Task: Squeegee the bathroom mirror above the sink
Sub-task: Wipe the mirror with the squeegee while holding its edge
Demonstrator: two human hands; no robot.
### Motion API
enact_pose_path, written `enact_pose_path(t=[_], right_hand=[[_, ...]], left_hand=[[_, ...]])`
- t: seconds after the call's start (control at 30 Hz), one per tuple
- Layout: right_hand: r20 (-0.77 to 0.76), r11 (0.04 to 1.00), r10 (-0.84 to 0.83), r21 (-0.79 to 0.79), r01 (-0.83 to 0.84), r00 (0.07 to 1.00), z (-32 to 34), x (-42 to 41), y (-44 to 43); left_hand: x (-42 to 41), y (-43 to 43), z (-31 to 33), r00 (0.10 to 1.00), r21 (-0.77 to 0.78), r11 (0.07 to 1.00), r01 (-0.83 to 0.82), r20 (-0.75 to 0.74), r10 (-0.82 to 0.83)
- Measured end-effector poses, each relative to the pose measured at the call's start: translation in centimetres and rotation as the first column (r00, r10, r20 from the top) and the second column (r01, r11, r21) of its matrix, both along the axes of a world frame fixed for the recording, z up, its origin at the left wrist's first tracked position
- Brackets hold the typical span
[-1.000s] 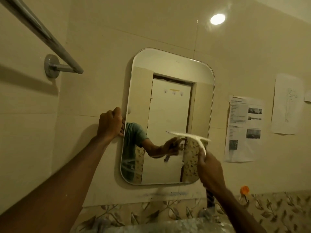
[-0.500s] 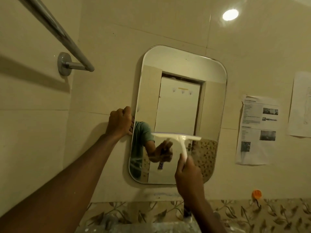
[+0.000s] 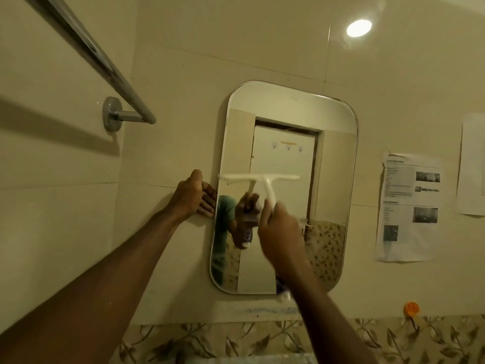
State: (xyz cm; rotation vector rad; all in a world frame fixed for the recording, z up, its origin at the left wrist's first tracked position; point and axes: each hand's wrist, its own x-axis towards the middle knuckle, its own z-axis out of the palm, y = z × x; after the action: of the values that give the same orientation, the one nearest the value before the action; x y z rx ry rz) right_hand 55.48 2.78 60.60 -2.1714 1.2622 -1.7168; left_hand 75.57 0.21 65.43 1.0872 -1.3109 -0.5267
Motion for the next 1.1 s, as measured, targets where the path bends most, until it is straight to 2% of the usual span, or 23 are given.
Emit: enact_pose_path(t=[0.13,0.23,0.33,0.4,0.5,0.6,0.7,0.8,0.87,0.93,1.0,1.1], right_hand=[[-0.089,0.982,-0.099,0.151,0.112,0.991,-6.9,-0.2,1.7],[-0.126,0.97,-0.076,0.219,0.103,0.989,-6.3,-1.3,2.5],[-0.072,0.993,-0.012,0.12,0.021,0.997,-0.9,-1.8,2.4],[-0.031,0.999,-0.033,0.021,0.033,0.999,3.1,-1.4,1.8],[-0.002,0.999,-0.016,-0.035,0.016,1.0,4.6,-0.5,0.8],[-0.033,0.999,0.0,0.036,0.002,0.999,-0.8,-0.2,0.4],[-0.093,0.991,-0.047,0.124,0.058,0.995,-6.9,-0.8,1.5],[-0.127,0.99,-0.042,0.13,0.059,0.991,-7.4,-2.1,1.4],[-0.016,0.998,-0.023,0.059,0.024,1.0,-4.5,-3.8,0.3],[0.099,0.997,-0.07,-0.021,0.072,0.993,-0.5,-6.2,-1.4],[0.131,0.993,-0.103,-0.042,0.11,0.986,1.8,-8.3,-3.1],[0.135,0.993,-0.11,-0.027,0.115,0.985,-0.7,-8.6,-4.8]], left_hand=[[0.0,0.3,-0.2,1.0,-0.007,1.0,-0.002,0.015,0.003],[-0.2,0.2,-0.3,1.0,-0.007,1.0,-0.019,-0.005,0.019],[-0.2,0.1,-0.3,0.999,-0.013,0.999,-0.036,-0.013,0.035],[-0.3,0.1,-0.4,0.999,-0.01,0.999,-0.035,-0.021,0.035],[-0.3,0.1,-0.5,0.998,-0.022,0.998,-0.052,-0.03,0.051],[-0.3,0.0,-0.6,0.998,-0.038,0.998,-0.059,-0.027,0.058],[-0.4,0.0,-0.6,0.996,-0.053,0.995,-0.087,-0.021,0.086],[-0.8,-0.1,-1.3,0.985,-0.123,0.978,-0.17,0.018,0.173],[-1.1,-0.3,-2.0,0.961,-0.191,0.948,-0.255,0.056,0.27],[-1.5,-0.2,-2.4,0.925,-0.257,0.908,-0.332,0.101,0.367],[-2.2,-0.2,-2.6,0.881,-0.326,0.867,-0.376,0.165,0.444],[-3.4,0.1,-3.0,0.81,-0.393,0.81,-0.435,0.221,0.542]])
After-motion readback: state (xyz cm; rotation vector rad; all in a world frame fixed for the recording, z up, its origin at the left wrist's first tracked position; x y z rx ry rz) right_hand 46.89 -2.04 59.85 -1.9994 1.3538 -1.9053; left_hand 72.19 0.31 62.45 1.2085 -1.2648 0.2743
